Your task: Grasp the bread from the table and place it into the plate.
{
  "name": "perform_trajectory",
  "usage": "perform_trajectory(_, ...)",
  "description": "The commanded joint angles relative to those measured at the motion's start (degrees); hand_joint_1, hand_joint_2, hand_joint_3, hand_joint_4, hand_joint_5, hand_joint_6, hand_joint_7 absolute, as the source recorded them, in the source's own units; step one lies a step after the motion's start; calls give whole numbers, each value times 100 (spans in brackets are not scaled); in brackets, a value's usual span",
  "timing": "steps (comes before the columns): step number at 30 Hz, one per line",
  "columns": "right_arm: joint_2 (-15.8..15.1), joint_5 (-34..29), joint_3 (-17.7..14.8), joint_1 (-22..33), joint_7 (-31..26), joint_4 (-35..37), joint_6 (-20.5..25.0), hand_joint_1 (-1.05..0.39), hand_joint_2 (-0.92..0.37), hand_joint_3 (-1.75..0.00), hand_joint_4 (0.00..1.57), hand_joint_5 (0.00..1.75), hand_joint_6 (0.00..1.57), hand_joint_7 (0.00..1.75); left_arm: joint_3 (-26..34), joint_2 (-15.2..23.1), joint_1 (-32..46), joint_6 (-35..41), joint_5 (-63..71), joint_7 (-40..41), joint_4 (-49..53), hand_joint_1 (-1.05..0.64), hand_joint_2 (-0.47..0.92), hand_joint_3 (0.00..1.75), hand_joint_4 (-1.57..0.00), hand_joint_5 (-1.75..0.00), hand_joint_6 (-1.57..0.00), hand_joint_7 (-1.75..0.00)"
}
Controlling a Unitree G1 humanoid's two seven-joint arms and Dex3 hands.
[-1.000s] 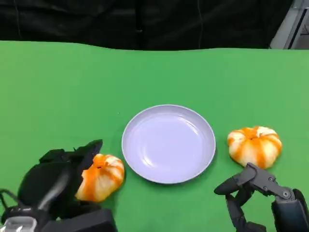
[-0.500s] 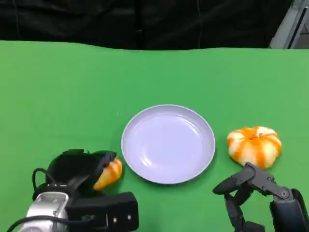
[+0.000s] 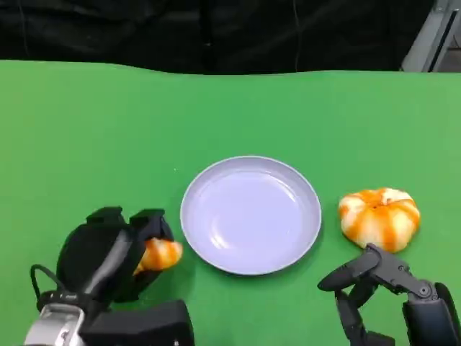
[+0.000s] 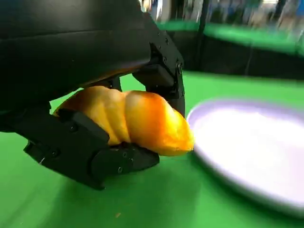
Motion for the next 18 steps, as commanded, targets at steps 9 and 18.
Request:
perform_trajectory(9,-29,6,11,46,-16,-86,43,-16,-46,-112,70,163,70,119,258,38,117,-922,-114,992,-688,-9,24,144,-93,-175,-89,-137)
perform_trajectory(18,-20,-80,33,99,-44,-114,62,-16,-45,-113,71,162,71,118,-54,-388,-628,-1356,-31,1109,-253,-15,15,162,-95,-174,-90,-140)
